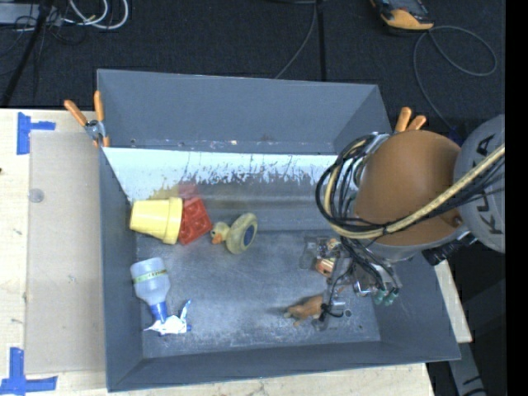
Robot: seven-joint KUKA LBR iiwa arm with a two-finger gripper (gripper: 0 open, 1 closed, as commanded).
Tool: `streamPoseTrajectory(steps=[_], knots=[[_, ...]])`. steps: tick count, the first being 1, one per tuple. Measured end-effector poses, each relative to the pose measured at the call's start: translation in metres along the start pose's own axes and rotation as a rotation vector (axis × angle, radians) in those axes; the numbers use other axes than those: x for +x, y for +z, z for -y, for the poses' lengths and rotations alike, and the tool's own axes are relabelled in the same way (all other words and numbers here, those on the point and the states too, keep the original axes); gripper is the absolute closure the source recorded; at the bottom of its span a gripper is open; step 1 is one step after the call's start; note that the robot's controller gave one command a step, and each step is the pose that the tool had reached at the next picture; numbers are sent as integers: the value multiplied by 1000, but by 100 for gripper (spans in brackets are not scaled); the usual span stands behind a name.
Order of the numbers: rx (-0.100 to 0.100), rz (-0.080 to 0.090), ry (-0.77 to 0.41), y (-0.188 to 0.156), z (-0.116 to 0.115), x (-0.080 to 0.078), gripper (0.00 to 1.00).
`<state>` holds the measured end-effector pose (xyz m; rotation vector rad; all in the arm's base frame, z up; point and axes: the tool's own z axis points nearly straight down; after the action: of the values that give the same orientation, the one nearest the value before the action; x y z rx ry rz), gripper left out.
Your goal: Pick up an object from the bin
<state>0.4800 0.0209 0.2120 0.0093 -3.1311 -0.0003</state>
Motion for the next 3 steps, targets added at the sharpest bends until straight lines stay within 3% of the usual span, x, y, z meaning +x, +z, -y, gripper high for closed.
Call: streamPoseTrajectory(steps=[1,2,3], knots=[[0,8,1,-4,0,-2,0],[-1,11,-69,26,15,-8,0],[1,8,-257,75,28,-22,0]])
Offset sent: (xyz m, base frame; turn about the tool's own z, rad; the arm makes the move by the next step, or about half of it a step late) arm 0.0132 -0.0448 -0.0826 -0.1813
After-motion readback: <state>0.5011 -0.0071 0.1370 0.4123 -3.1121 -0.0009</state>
